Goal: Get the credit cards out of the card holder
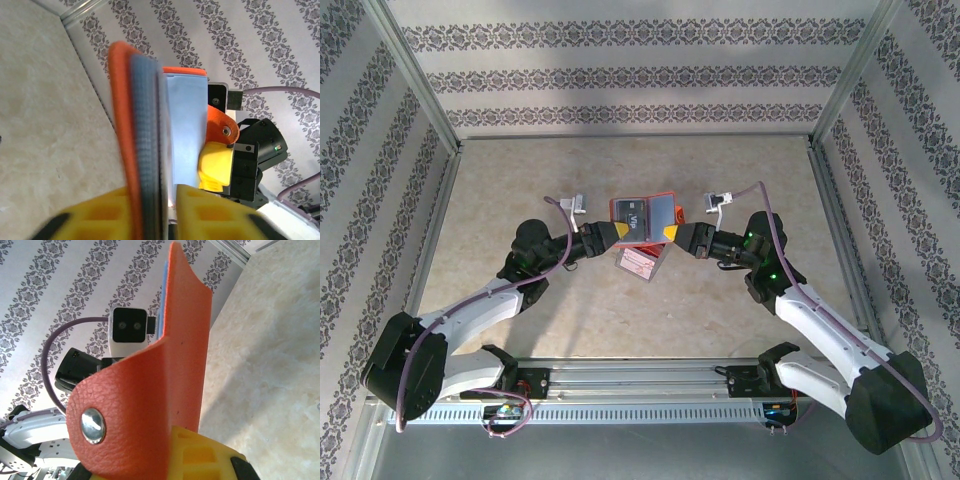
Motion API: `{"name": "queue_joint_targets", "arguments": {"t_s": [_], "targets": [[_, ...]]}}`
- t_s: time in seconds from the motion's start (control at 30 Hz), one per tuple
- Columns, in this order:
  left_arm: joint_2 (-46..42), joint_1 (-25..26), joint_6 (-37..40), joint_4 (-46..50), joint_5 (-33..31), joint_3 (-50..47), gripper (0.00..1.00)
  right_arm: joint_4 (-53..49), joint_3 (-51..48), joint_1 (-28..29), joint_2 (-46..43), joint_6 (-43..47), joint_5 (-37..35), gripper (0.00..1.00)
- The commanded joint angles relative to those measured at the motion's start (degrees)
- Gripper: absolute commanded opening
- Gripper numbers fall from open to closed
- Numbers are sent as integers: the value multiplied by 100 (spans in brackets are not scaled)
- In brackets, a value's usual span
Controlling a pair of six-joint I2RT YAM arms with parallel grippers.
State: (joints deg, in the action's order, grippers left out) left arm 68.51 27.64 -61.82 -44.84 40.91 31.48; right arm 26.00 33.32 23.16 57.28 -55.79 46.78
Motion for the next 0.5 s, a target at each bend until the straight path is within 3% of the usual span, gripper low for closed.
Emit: {"name": "queue_joint_targets", "arguments": {"t_s": [0.0,0.03,0.2,0.47], "targets": [[-187,-40,197,29,-40,33,5,169,-23,42,-40,70,-76,8],[-262,-48,249,184,-121,12,1,84,-56,40,-37,108,-114,14],[-904,-163,709,1719,-632,-26,0,-412,-364,47,-124,407,-266,43],[-2331,-720,1563,5096,-1480,10,0,-918,-985,576,223,825,-861,60]]}}
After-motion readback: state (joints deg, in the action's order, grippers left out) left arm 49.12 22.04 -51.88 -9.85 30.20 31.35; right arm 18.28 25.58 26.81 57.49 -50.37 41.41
